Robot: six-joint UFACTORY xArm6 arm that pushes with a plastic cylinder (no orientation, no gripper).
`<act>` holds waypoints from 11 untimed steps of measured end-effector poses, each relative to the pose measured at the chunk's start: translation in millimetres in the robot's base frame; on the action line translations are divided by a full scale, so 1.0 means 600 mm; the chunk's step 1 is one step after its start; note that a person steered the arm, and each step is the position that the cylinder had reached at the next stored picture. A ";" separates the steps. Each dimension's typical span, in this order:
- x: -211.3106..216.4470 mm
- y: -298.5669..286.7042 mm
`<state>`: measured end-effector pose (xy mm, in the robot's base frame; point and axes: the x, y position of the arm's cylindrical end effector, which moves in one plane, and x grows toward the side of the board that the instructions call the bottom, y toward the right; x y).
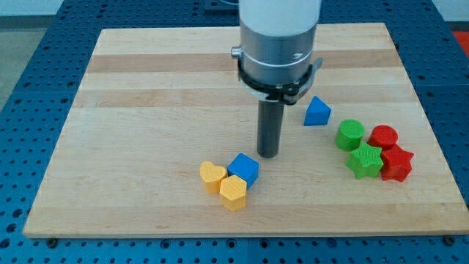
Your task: Push the blue triangle diagonally on the top left side of the green circle
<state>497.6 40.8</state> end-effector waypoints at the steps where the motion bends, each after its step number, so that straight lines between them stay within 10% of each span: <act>1: -0.031 0.043; 6: -0.126 0.204; 11: -0.174 0.046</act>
